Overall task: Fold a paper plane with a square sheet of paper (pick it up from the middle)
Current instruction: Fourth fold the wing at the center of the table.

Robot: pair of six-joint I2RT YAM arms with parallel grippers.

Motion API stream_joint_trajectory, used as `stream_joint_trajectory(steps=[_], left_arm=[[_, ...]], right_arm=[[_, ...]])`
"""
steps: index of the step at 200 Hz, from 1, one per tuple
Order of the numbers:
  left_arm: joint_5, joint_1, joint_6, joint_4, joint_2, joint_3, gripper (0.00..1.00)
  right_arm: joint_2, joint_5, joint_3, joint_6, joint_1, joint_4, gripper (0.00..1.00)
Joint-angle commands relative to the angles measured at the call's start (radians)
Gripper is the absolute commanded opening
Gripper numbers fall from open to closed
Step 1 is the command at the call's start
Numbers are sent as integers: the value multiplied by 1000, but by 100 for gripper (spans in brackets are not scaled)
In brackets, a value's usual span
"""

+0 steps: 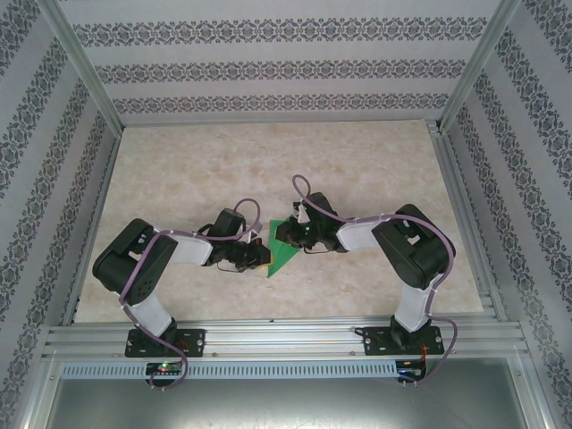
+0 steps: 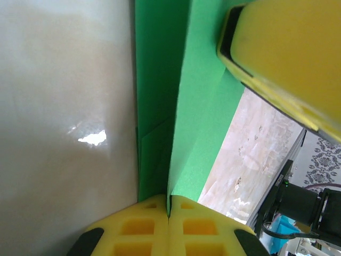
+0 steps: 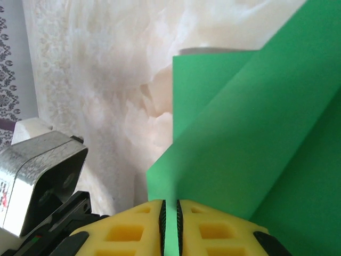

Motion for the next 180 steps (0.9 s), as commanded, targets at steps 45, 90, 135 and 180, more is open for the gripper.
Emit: stream_joint_trajectory(steps=[45, 90, 135, 180], left_arm=[[-32, 17, 38, -74, 34, 0, 7], [-28, 16, 74, -95, 25, 28, 4], [-24, 17, 128, -133, 19, 53, 4], [-27, 15, 153, -167, 8, 67, 4]], right_arm=[[31, 16, -10, -3, -14, 15, 16], [-32, -5, -15, -2, -11, 20, 17], [-91, -1, -21, -15, -10, -8, 19], [-64, -40, -9, 12, 22, 27, 20]])
